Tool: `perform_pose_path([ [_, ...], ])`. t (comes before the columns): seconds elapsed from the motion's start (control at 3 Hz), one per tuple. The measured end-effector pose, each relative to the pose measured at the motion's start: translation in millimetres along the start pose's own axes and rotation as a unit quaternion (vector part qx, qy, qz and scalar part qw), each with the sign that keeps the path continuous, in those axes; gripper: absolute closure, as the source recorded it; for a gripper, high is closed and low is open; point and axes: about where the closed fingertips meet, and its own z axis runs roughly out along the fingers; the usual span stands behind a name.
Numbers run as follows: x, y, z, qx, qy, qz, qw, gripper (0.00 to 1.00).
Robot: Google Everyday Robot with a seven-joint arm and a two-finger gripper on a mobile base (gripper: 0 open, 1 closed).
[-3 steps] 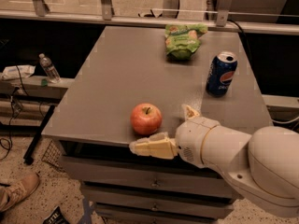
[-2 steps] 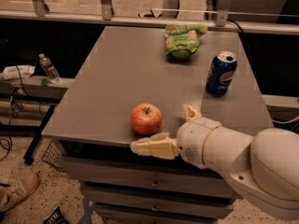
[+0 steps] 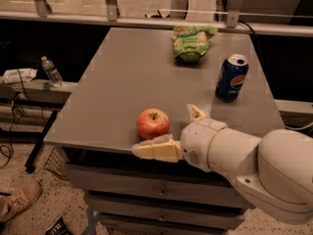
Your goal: Move apple near pepsi can
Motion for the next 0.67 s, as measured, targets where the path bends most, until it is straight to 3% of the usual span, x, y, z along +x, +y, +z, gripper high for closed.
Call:
perform_pose_path([
  [0.67, -7.3, 8.7, 18.5, -0.025, 0.002, -0.011, 0.9996, 0.00],
])
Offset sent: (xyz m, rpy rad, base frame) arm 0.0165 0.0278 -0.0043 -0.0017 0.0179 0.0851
